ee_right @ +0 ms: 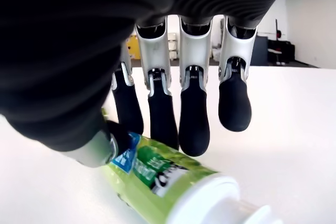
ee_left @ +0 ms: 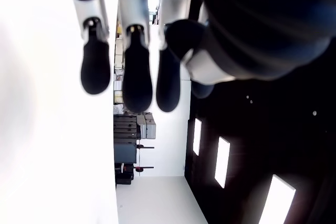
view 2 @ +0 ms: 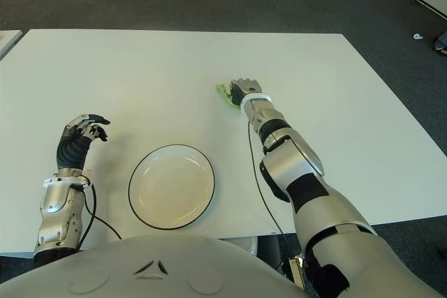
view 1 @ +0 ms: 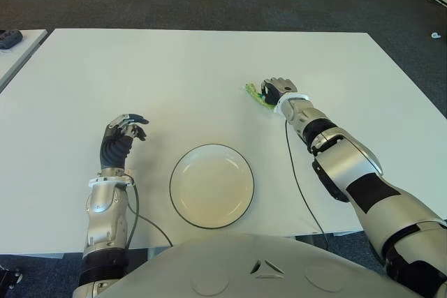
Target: Put the toothpaste on the table into the plate.
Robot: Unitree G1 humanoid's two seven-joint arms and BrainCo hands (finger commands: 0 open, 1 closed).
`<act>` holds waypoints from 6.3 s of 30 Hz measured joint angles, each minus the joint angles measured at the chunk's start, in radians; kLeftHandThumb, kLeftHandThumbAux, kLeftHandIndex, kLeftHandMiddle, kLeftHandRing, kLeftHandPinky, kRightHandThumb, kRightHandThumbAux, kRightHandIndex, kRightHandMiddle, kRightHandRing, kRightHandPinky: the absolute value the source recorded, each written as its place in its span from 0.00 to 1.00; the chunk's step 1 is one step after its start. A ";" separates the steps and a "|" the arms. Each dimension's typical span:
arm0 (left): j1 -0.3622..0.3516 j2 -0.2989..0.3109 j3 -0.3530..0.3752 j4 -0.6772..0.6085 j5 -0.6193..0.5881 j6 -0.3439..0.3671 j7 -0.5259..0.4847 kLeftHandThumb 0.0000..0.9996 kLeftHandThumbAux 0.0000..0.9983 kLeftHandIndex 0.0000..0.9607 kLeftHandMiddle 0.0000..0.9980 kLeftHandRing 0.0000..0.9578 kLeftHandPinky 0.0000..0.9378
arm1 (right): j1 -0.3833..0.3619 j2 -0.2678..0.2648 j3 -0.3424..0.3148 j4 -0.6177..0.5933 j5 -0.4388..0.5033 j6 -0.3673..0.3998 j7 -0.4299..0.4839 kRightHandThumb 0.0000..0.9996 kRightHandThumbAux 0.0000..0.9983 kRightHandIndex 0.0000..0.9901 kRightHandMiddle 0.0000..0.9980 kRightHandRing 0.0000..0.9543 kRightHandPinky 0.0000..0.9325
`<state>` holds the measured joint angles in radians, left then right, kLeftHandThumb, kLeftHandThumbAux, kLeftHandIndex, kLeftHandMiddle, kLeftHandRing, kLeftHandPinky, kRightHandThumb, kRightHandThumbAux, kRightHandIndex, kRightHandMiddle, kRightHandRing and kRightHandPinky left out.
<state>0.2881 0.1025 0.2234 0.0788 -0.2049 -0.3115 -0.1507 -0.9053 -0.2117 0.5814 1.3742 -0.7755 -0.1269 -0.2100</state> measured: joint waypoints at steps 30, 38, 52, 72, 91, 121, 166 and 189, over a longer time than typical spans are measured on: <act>-0.003 0.000 0.003 0.000 -0.011 0.002 0.000 0.84 0.67 0.46 0.48 0.67 0.67 | -0.004 -0.002 0.017 -0.008 -0.009 -0.009 -0.007 0.70 0.72 0.44 0.80 0.83 0.87; -0.002 0.000 0.003 0.000 -0.011 0.002 0.000 0.84 0.68 0.46 0.48 0.66 0.67 | -0.003 0.002 0.016 -0.002 -0.004 0.016 -0.025 0.70 0.72 0.44 0.85 0.88 0.91; -0.007 0.000 0.003 0.002 0.011 0.002 0.009 0.84 0.67 0.46 0.48 0.67 0.68 | -0.003 0.006 -0.006 -0.006 0.004 0.001 -0.065 0.69 0.72 0.44 0.78 0.82 0.79; -0.062 0.004 0.003 0.061 -0.002 -0.001 -0.009 0.84 0.67 0.46 0.48 0.67 0.67 | -0.072 0.086 -0.011 -0.003 0.027 0.358 0.291 0.08 0.31 0.04 0.00 0.00 0.00; -0.161 0.014 0.003 0.155 -0.013 -0.004 -0.028 0.84 0.67 0.46 0.48 0.67 0.69 | -0.127 0.098 0.086 0.000 -0.016 0.438 0.485 0.02 0.24 0.06 0.00 0.00 0.00; -0.264 0.021 0.004 0.249 -0.012 -0.089 -0.028 0.84 0.67 0.46 0.49 0.69 0.70 | -0.157 0.151 0.146 0.007 -0.040 0.507 0.628 0.00 0.28 0.00 0.00 0.00 0.00; -0.236 0.016 0.012 0.209 -0.023 -0.079 -0.025 0.84 0.67 0.46 0.49 0.69 0.69 | -0.125 0.286 0.147 0.010 -0.065 0.744 0.451 0.01 0.71 0.02 0.24 0.33 0.41; -0.235 0.017 0.030 0.207 -0.020 -0.070 -0.025 0.84 0.67 0.46 0.49 0.70 0.70 | -0.060 0.275 0.027 -0.003 0.017 0.677 0.058 0.70 0.72 0.43 0.74 0.79 0.86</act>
<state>0.0527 0.1194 0.2531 0.2854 -0.2244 -0.3819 -0.1753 -0.9654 0.0632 0.6088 1.3711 -0.7590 0.5506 -0.1523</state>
